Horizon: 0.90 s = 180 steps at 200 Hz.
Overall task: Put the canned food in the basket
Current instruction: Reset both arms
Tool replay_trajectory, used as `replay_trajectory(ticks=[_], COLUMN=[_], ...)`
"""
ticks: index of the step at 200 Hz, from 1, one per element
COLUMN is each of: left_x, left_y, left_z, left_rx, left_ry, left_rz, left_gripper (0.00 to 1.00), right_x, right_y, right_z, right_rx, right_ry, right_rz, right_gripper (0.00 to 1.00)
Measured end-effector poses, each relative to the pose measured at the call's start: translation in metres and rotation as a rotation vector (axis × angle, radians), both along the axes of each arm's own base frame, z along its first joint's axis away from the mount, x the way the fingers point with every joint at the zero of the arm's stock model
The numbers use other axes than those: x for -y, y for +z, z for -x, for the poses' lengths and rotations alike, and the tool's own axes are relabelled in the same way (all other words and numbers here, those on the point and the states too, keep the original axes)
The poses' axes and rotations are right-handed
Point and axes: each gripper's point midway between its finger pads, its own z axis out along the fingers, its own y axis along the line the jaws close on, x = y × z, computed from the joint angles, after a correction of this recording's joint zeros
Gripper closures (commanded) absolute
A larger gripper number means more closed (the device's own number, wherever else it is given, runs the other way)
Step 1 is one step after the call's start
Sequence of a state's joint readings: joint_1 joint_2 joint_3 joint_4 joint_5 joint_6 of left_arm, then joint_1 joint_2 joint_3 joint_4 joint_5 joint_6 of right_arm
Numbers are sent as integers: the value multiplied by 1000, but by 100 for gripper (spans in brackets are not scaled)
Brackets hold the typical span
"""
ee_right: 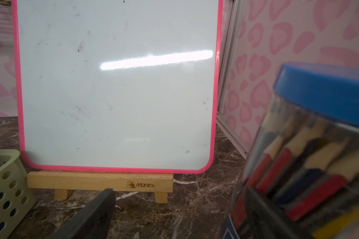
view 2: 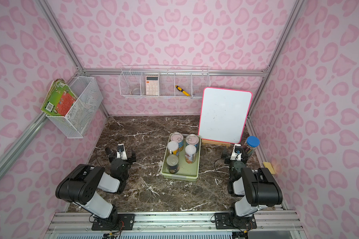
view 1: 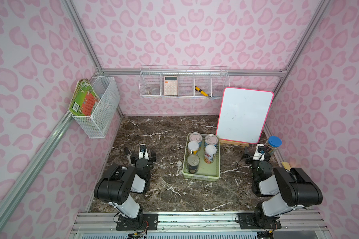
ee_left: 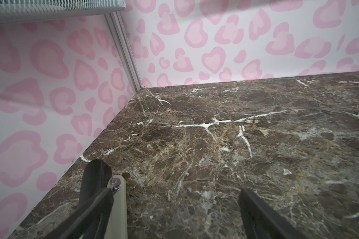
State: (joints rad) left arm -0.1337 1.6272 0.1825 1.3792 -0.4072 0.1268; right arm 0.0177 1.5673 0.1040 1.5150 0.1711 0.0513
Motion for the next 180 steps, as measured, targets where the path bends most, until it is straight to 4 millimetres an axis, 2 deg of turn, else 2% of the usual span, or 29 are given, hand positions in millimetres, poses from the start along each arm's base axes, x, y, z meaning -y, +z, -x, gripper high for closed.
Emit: replay_trajectory(ticks=[55,71,113,134,152,180], left_x=[-14,-16,-41,-49,-46,-46], left_y=[-2,1,11,2,-10,-16], left_z=[-5,-11,-37,-37,-35,-33], left_rx=[7,6,-29,-75,-123,-149], left_ry=[13,12,77,106,96,100], left_rz=[57,81,160,189,209,215], left_gripper=[1,1,0,0,0,0], right_x=[0,0,1,3,4,5], right_y=[0,1,4,4,2,0], right_z=[0,0,-7,-10,-10,-13], right_rx=[2,2,5,-1,-9,-21], right_ry=[0,0,-8,-17,-26,-33], right_rz=[0,0,0,-1,-4,-4], right_gripper=[0,0,0,0,0,0])
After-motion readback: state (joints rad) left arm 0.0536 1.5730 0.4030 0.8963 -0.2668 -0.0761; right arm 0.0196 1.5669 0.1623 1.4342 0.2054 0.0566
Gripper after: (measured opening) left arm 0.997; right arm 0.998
